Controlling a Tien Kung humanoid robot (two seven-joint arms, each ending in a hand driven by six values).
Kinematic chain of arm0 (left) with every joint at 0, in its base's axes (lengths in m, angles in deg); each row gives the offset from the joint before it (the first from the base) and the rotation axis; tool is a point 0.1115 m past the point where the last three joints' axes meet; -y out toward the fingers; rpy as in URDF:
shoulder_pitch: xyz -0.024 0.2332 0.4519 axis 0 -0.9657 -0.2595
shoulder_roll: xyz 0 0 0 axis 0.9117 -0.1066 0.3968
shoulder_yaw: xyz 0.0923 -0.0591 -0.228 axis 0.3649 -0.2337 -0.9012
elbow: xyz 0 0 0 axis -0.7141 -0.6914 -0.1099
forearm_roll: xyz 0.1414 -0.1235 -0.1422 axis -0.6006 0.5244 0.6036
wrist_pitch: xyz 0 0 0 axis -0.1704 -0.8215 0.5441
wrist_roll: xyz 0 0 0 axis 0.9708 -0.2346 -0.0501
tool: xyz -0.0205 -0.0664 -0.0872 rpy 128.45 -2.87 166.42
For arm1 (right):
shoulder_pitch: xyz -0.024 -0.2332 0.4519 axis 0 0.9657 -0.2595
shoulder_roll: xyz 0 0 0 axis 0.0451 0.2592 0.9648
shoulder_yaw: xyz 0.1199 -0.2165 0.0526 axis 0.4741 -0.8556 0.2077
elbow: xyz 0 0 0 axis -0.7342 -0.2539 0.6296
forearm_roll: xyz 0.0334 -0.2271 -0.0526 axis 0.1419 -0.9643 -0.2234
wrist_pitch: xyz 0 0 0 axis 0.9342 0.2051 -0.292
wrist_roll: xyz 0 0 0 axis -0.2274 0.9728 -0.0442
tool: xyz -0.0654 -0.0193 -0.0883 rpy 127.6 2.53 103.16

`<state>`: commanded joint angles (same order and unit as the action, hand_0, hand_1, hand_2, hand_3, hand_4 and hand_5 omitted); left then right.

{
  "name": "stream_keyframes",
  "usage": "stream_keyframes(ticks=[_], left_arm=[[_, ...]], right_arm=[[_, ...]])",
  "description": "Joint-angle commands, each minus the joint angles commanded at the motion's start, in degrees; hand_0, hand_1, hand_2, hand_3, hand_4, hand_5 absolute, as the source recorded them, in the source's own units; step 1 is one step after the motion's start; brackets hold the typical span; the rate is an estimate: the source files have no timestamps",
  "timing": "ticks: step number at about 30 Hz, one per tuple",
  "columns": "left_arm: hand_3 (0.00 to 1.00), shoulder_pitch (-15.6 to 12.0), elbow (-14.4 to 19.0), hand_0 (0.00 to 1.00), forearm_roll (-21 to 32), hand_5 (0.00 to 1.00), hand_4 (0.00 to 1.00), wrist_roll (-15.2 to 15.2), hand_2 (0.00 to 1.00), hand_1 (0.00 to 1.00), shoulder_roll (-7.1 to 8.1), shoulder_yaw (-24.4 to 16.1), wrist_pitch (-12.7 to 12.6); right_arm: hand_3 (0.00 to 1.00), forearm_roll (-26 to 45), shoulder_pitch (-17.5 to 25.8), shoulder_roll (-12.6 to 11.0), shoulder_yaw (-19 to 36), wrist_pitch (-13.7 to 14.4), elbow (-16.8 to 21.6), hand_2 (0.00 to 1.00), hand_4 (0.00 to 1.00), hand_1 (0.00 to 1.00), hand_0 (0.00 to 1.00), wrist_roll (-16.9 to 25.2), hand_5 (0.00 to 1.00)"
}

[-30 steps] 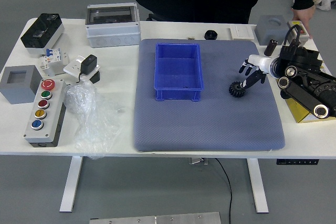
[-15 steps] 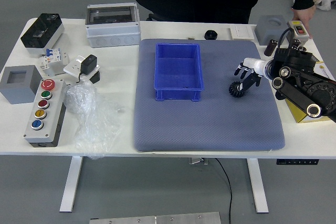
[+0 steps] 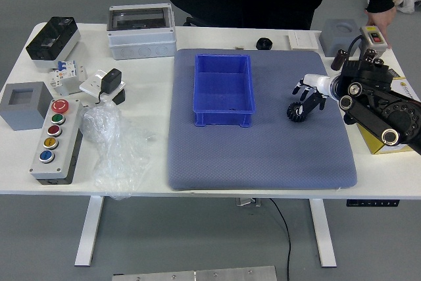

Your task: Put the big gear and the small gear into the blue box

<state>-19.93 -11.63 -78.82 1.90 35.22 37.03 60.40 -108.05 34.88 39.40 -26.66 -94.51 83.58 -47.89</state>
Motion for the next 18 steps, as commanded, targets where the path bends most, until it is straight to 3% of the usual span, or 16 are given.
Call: stream_keyframes(ticks=[2,3,8,9,14,15,18], left_arm=[[0.862,0.03,0.0,0.894,-0.01,0.349,0.665,0.0,0.881,0.883,-0.01,-0.01,0.0],[0.862,0.04,0.0,0.894,-0.02,0.349,0.665,0.0,0.881,0.883,-0.01,-0.01,0.0],[0.862,0.0,0.0,0.894,0.02,0.349,0.665,-0.01,0.881,0.883,0.01,0.07,0.0],[0.862,0.0,0.0,0.894,0.02,0.348,0.665,-0.01,0.88,0.883,0.01,0.08,-0.01],[0.862,0.03,0.02,0.894,-0.04,0.348,0.665,0.0,0.88,0.883,-0.03,0.15,-0.01],[0.862,0.04,0.03,0.894,-0.06,0.348,0.665,0.0,0.879,0.883,-0.04,0.16,-0.01],[0.862,0.05,0.03,0.894,-0.05,0.348,0.665,-0.01,0.879,0.883,-0.05,0.23,-0.01]], right_arm=[[0.896,0.0,-0.05,-0.02,0.04,-0.12,-0.14,0.781,0.754,0.547,0.45,-0.02,0.125],[0.911,0.02,-0.09,-0.03,0.03,-0.2,-0.21,0.808,0.783,0.605,0.546,-0.05,0.133],[0.911,0.01,-0.23,-0.11,0.05,-0.55,-0.38,0.808,0.783,0.605,0.546,-0.23,0.133],[0.918,-0.01,-0.24,-0.11,0.05,-0.58,-0.39,0.826,0.794,0.65,0.618,-0.25,0.132],[0.918,-0.1,-0.23,-0.1,0.03,-0.68,-0.64,0.826,0.794,0.65,0.618,-0.31,0.132],[0.923,-0.1,-0.22,-0.09,0.01,-0.68,-0.68,0.844,0.797,0.698,0.678,-0.3,0.126],[0.923,-0.05,-0.19,-0.02,-0.03,-0.64,-0.85,0.844,0.797,0.698,0.678,-0.28,0.126]])
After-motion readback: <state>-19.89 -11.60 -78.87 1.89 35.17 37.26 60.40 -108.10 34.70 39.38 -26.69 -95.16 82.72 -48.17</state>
